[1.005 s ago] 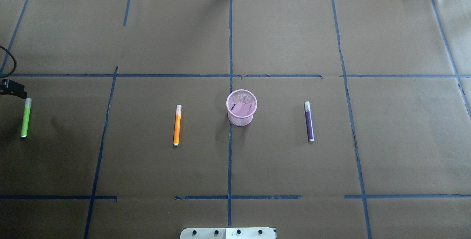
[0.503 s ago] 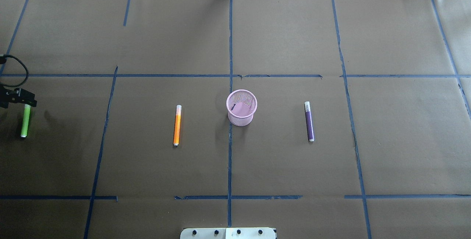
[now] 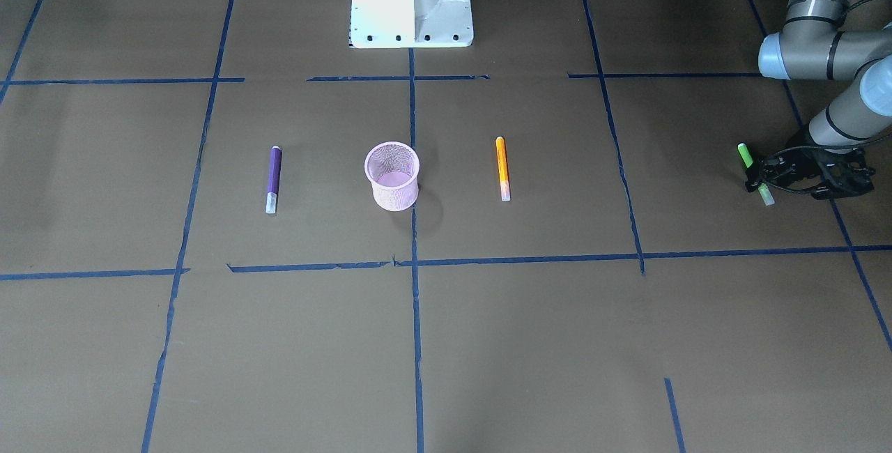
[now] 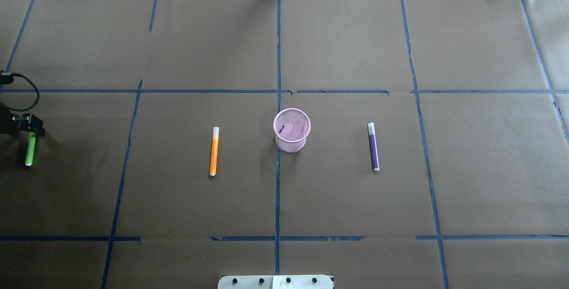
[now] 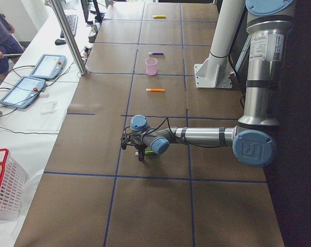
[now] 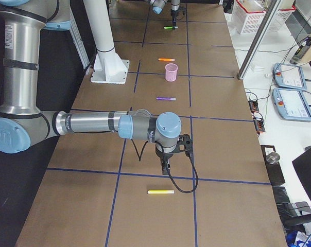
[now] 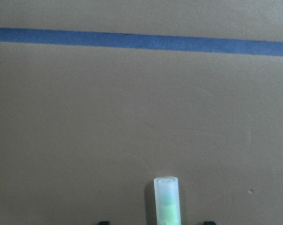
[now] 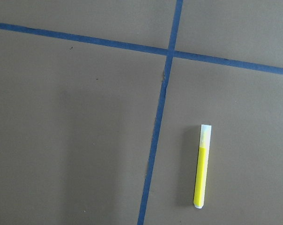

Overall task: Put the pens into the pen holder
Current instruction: 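Lower the left gripper onto the green marker and grasp it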

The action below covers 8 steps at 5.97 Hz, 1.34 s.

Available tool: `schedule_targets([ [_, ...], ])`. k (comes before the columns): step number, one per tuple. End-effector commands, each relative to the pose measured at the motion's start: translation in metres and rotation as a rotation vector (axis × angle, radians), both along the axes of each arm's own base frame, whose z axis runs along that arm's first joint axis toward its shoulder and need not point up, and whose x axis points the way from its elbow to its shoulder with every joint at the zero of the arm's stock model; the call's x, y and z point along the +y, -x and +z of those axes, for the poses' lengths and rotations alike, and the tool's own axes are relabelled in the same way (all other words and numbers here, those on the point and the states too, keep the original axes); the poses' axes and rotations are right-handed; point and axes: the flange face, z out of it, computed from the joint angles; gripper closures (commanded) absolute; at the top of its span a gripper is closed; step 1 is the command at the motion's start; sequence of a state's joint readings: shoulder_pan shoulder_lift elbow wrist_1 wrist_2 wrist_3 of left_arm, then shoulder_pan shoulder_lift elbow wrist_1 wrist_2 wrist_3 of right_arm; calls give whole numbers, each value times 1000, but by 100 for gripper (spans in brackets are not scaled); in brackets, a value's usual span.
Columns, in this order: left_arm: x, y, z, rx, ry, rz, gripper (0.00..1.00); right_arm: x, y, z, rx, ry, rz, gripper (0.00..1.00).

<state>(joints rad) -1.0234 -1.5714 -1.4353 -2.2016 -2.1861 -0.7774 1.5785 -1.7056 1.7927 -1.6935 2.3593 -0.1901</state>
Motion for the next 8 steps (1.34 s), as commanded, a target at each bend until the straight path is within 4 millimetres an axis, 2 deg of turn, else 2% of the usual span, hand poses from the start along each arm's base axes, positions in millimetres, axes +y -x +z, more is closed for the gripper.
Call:
schedule_targets([
  [1, 0, 0, 0, 0, 1, -1, 81, 0, 0, 0, -2, 0, 0, 0],
  [2, 0, 0, -5, 5, -10, 1, 100, 1, 0, 0, -2, 1, 1, 0],
  [3, -2, -1, -16, 14, -30, 2, 100, 1, 0, 0, -2, 0, 0, 0],
  [5, -7, 0, -69, 63, -115, -5, 100, 1, 0, 0, -2, 1, 1, 0],
  [6, -16, -1, -131, 124, -214, -18, 100, 1, -1, 0, -2, 0, 2, 0],
  [7, -33, -6, -203, 172, -354, -39, 100, 1, 0, -2, -2, -6, -2, 0],
  [8, -52, -18, -283, 242, -478, -52, 100, 1, 1, -4, -14, -6, -1, 0],
])
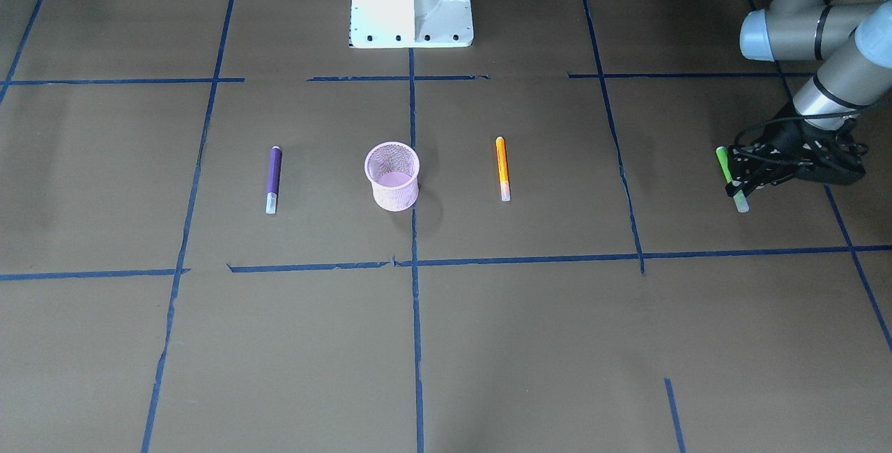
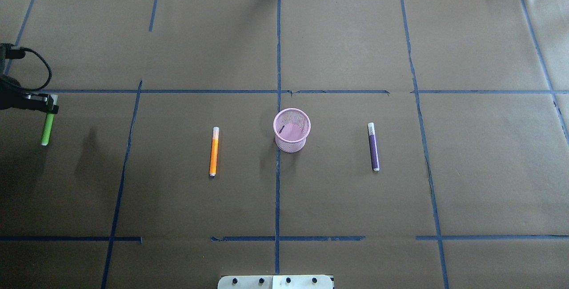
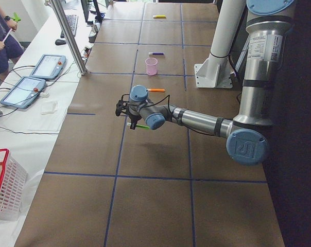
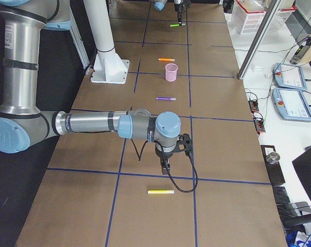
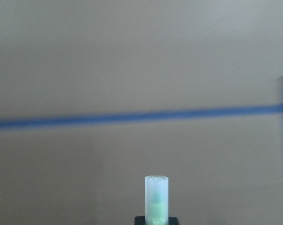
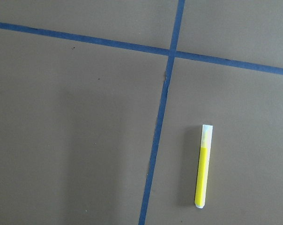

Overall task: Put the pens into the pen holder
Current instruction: 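Carry the green marker with the left gripper and drop it into the pink cup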

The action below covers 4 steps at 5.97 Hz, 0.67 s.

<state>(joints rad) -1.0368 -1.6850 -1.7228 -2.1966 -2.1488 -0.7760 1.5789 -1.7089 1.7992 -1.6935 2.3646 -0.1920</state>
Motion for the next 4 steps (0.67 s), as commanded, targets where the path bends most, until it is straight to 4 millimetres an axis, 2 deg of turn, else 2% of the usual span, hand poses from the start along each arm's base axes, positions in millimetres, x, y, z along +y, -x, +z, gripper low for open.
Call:
schedule_targets([
  [1, -24, -14, -132, 119, -200, -19, 96, -1, 2, -4, -22, -6, 0, 0],
  [2, -16, -41, -172, 111, -304, -85, 81, -3, 2, -9, -24, -19, -2, 0],
  [3, 15, -101, -212, 170, -299, -146, 96, -6, 2, -18, -24, -39, -4, 0],
  [4, 42, -161, -270, 262, -298, -230, 100, -7, 2, -19, -22, -42, -4, 0],
])
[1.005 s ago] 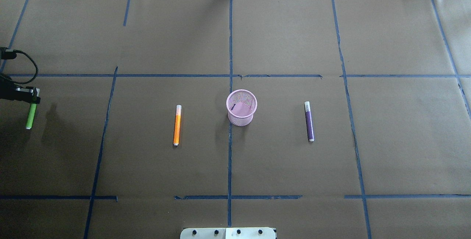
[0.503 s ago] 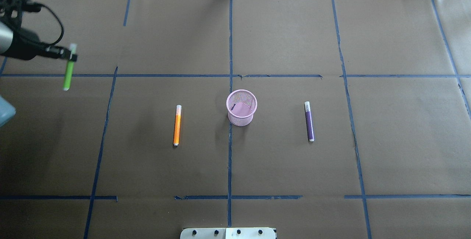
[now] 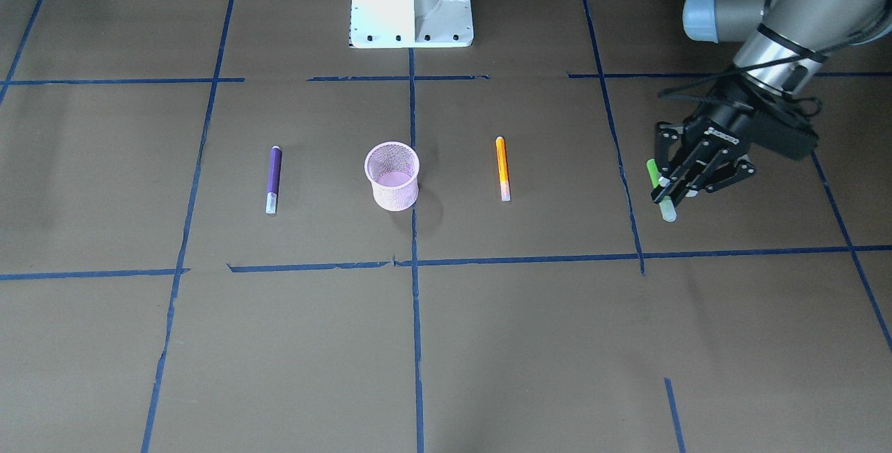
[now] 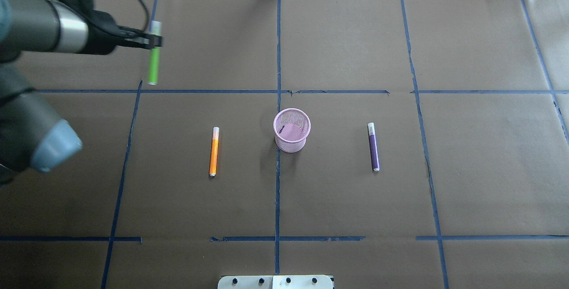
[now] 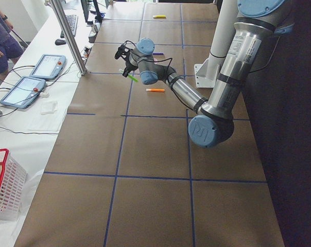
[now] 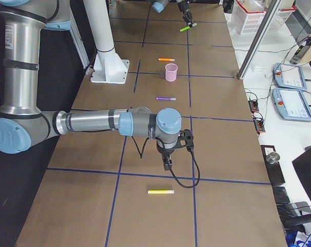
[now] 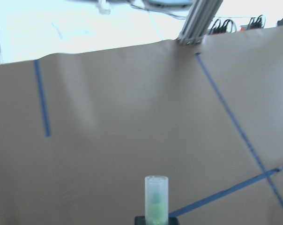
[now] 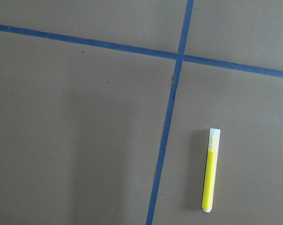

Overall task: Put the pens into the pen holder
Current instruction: 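Carry the green marker with the left gripper and drop it into the pink cup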

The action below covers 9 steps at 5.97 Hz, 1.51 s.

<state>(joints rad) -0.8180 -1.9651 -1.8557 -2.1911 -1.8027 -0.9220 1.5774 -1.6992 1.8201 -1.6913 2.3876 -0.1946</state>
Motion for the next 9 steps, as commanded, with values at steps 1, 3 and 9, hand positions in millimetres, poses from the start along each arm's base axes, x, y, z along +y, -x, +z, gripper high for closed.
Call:
schedule_targets([
  [1, 67, -116, -84, 101, -47, -131, 100, -4, 0, -2, 1, -58, 4, 0],
  [3, 98, -214, -138, 92, -4, -266, 100, -4, 0, 3, 1, -63, 5, 0],
  [9, 104, -278, -108, -18, 2, -276, 92, -4, 0, 6, 2, -61, 4, 0],
])
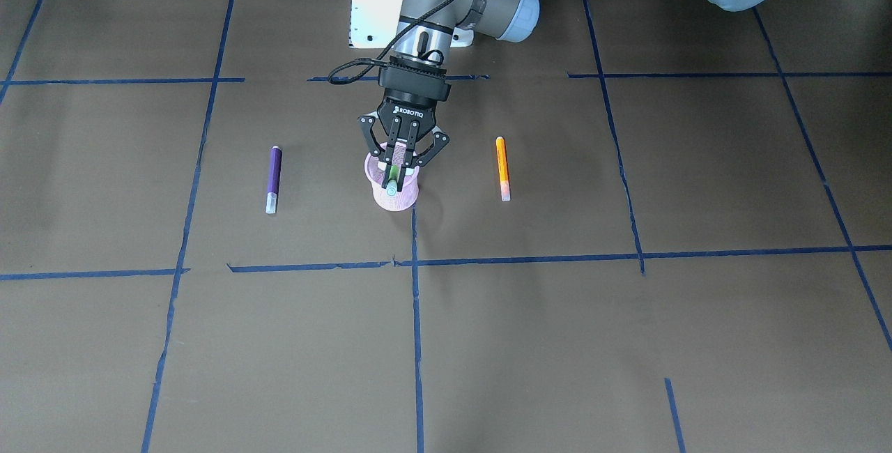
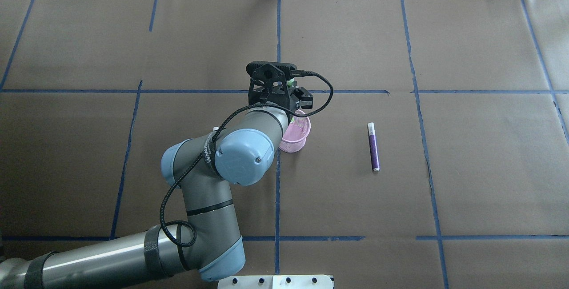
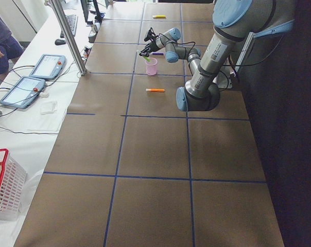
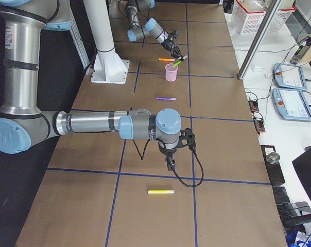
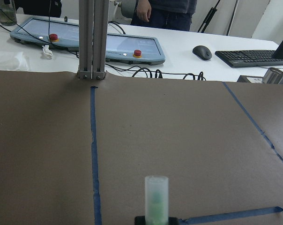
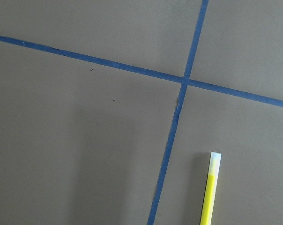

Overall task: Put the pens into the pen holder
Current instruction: 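Carry the green marker with the left gripper and drop it into the pink cup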

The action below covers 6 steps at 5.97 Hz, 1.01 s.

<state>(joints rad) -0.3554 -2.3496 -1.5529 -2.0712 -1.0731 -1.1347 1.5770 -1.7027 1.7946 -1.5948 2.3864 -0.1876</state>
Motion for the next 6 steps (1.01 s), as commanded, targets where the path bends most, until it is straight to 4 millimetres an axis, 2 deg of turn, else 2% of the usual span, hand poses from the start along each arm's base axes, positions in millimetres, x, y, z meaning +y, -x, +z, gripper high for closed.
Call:
schedule_targets([
  [1, 27, -23, 8, -19, 7, 46, 91, 1, 0, 3, 1, 5, 0, 0],
  [2, 31, -25, 8, -18, 6, 56, 73, 2, 0, 8, -1, 16, 0, 0],
  [3, 34, -19, -3, 5, 0, 66, 20, 2, 0, 10, 1, 19, 0, 0],
  [4, 33, -3, -19, 41, -3, 85, 0, 2, 0, 10, 1, 19, 0, 0],
  [5, 15, 24, -27, 5, 61, 165, 0, 2, 0, 10, -1, 21, 0, 0],
  [6, -13, 72, -33, -44, 167, 248, 0, 2, 0, 13, 1, 27, 0, 0],
])
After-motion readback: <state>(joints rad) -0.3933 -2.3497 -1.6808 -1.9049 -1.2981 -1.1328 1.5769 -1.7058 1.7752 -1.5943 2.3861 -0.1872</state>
